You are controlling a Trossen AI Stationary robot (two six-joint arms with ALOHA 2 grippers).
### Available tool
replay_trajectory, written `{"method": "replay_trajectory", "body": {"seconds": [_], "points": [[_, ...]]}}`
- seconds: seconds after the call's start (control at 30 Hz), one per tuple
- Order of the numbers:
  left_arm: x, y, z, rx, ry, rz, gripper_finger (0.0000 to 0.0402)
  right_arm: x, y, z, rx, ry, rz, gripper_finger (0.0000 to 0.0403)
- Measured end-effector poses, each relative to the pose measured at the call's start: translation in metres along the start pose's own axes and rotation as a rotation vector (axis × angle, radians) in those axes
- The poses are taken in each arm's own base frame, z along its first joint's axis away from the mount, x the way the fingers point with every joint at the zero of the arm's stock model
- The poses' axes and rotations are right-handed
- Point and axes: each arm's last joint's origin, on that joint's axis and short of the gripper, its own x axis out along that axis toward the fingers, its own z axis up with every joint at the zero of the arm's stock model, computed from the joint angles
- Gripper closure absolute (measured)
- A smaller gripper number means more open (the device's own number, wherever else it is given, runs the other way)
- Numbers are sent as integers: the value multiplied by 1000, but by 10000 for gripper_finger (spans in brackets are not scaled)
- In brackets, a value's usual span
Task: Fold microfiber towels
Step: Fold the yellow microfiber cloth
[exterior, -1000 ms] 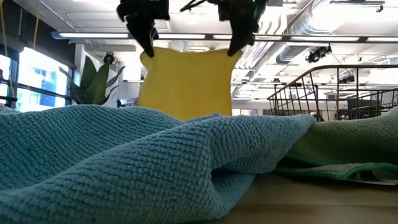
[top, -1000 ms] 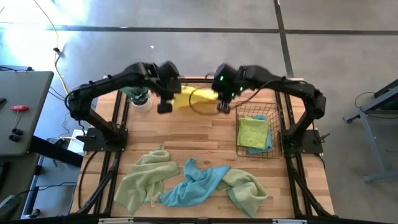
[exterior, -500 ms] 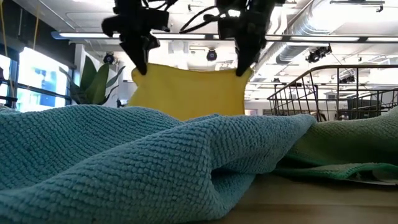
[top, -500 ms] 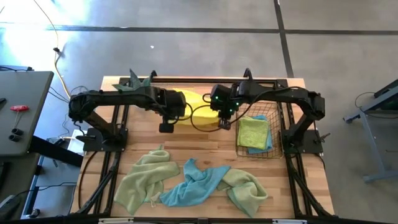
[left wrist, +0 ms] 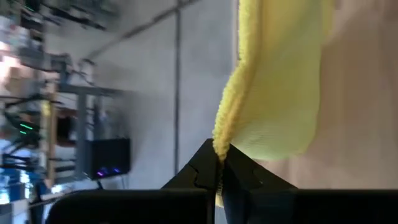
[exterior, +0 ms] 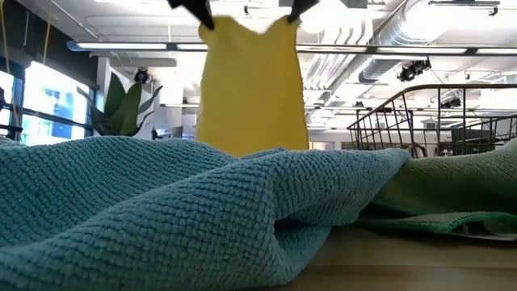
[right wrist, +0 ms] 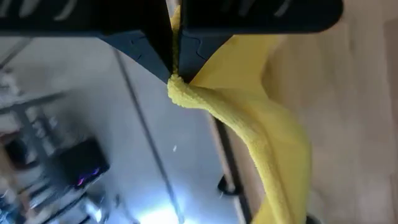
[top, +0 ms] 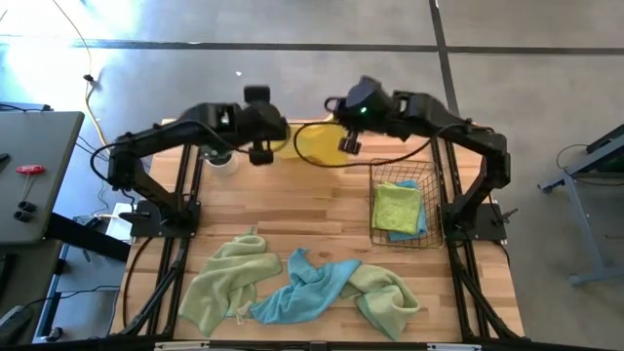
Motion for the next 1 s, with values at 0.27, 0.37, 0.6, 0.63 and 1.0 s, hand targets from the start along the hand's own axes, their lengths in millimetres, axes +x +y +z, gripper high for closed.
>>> {"method": "replay_trajectory", "body": {"seconds": [0.27, 0.37, 0.6, 0.63, 1.0], "points": [[-32, 33, 1, -9, -72, 125, 401, -19, -30, 4, 43, -60, -24, 402], [-33, 32, 1, -5, -93, 89, 401, -14, -27, 1, 49, -38, 45, 402], [-22, 27, 7, 3, -108, 27, 401, 4, -17, -3, -12, 47, 152, 402], [-19, 29, 7, -2, -96, 30, 401, 6, -18, -4, -21, 54, 141, 402], [35, 59, -15, -102, 90, 55, 401, 25, -58, -7, -61, 48, -96, 402]]}}
